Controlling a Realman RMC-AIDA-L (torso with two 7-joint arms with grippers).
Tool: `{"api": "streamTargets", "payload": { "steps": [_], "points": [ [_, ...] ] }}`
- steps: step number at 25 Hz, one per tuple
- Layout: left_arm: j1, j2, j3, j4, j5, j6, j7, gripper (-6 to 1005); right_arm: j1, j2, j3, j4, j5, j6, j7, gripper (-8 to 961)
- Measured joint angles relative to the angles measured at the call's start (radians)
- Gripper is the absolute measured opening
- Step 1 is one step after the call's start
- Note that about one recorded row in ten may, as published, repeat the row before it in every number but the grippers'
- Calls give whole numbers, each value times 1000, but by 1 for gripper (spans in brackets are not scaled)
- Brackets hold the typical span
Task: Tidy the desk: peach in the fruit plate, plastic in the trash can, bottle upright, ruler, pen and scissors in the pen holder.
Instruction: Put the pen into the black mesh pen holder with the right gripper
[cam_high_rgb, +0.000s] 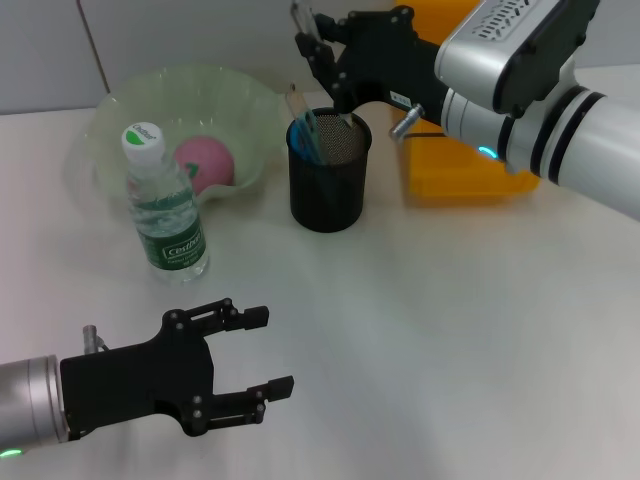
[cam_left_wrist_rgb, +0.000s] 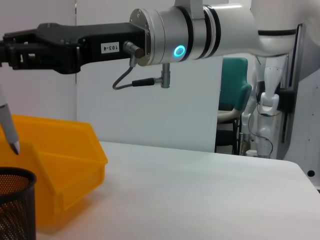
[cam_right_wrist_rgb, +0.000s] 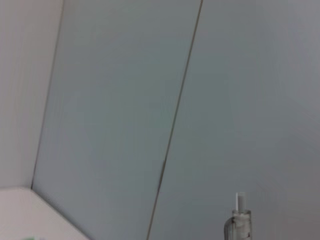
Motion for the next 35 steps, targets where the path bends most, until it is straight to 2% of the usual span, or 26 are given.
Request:
{"api": "streamTargets", "payload": {
  "steps": [6, 10, 14, 20, 26, 35],
  "points": [
    [0, -1, 0, 5, 4, 0, -6, 780, 12, 0, 17, 116, 377, -109, -359, 209],
    [0, -2, 0, 6, 4, 0, -6, 780, 29, -1, 21, 203, 537, -153, -492, 219],
    [4, -2, 0, 7, 4, 0, -6, 780, 49, -3, 26, 266, 590, -166, -542, 229],
    [7, -2, 0, 7, 4, 0, -6, 780, 119, 0, 65, 416, 622, -234, -573, 245],
    [11, -2, 0, 7, 4, 0, -4, 779, 179, -2, 68, 552, 746, -288, -655, 260],
    [11, -2, 0, 7, 4, 1, 1, 779, 169, 0, 53, 604, 748, -344, -663, 282]
  ]
}}
